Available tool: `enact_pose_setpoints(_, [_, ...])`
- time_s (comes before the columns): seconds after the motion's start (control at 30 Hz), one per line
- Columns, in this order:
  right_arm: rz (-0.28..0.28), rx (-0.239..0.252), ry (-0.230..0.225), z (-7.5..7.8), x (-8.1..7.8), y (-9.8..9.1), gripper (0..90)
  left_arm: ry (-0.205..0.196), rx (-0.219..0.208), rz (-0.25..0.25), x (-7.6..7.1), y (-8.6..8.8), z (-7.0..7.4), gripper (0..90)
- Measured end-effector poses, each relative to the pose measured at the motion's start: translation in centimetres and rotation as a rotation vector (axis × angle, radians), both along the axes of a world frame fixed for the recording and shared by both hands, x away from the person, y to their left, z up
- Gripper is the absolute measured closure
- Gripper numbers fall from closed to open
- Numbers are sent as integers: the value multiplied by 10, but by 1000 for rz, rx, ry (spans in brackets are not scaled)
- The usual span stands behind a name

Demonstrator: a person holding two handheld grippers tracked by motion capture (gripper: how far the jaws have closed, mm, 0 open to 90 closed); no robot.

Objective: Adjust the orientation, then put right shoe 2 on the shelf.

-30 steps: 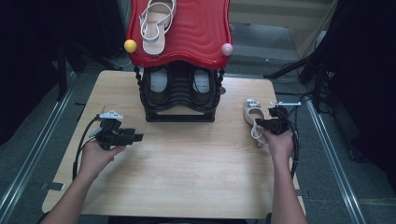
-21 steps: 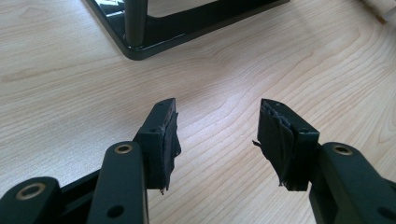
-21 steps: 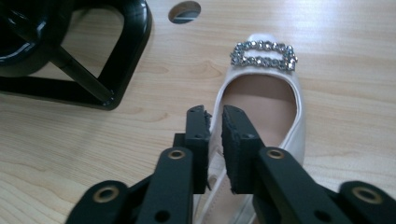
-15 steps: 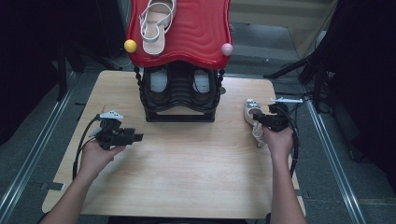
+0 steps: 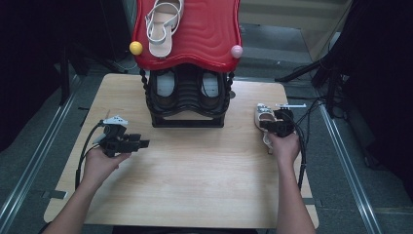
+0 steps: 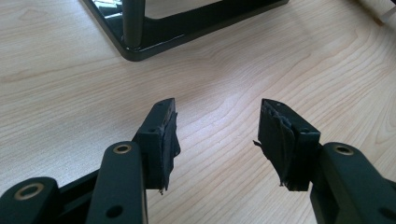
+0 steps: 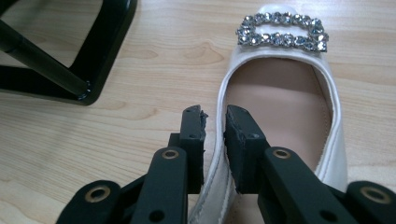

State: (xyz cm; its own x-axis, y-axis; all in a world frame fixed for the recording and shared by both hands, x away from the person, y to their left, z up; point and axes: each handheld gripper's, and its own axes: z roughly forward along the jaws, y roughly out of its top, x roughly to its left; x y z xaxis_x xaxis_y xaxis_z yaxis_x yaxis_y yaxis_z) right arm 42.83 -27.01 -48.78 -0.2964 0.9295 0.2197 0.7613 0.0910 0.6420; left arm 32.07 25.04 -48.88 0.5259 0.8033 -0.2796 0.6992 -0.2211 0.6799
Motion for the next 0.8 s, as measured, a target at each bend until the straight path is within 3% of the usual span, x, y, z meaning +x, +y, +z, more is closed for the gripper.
enact_pose_setpoints(0.17, [-20,-26,67,-3,4,1,820,-5,0,-3,-1,0,0,473])
enact_pose_setpoints(0.27, [-29,-27,78,-4,5,1,848,-16,-2,2,-1,1,1,473])
enact_pose_setpoints(0.57, [-45,26,80,-3,5,-7,886,-16,1,6,-1,2,0,475])
enact_pose_setpoints(0.8, [-50,29,63,0,4,-11,888,-18,3,11,-1,2,0,476])
